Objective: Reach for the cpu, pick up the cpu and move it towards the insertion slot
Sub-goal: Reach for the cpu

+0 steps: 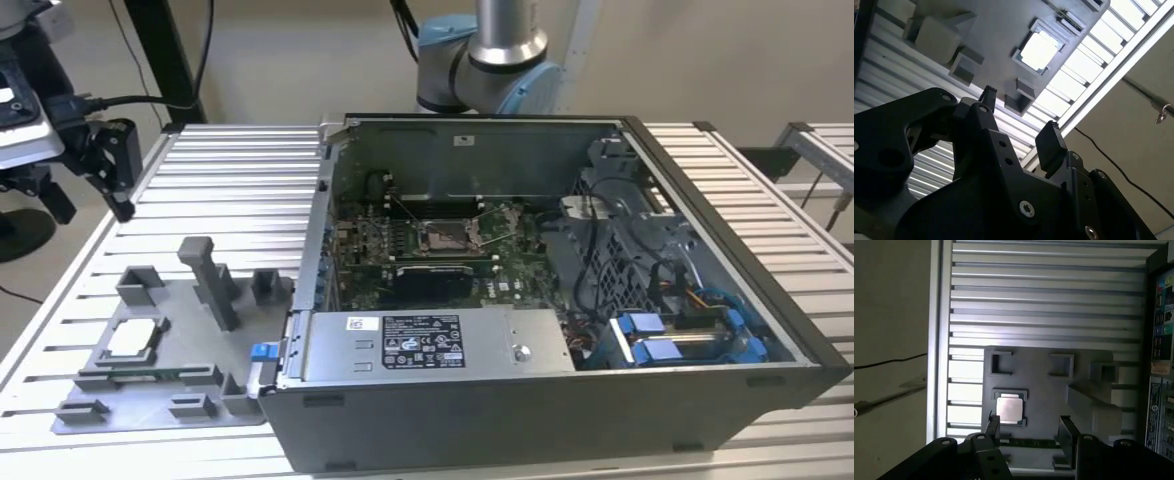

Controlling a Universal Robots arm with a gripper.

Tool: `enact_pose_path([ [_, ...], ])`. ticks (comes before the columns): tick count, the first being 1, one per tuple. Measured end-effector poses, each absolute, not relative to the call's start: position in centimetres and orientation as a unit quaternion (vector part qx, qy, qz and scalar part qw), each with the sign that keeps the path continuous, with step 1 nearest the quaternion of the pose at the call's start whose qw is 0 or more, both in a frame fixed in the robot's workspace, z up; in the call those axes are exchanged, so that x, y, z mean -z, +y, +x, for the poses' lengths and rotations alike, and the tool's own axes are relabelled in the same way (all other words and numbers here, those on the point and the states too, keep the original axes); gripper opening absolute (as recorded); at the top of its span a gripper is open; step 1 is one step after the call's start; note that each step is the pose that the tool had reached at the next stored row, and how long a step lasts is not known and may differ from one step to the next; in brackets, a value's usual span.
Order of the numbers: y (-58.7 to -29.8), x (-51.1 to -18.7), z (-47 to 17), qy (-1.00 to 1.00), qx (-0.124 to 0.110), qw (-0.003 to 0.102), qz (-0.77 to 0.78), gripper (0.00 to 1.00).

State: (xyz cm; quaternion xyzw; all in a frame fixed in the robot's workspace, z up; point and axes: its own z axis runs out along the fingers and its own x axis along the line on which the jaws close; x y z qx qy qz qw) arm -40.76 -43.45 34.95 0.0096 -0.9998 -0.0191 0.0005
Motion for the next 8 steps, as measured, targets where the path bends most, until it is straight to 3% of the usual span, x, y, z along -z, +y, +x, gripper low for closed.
enact_pose_path([
  [8, -43.44, -33.87, -40.85, -1.000, 0.019, 0.001, 0.010, 1.00],
])
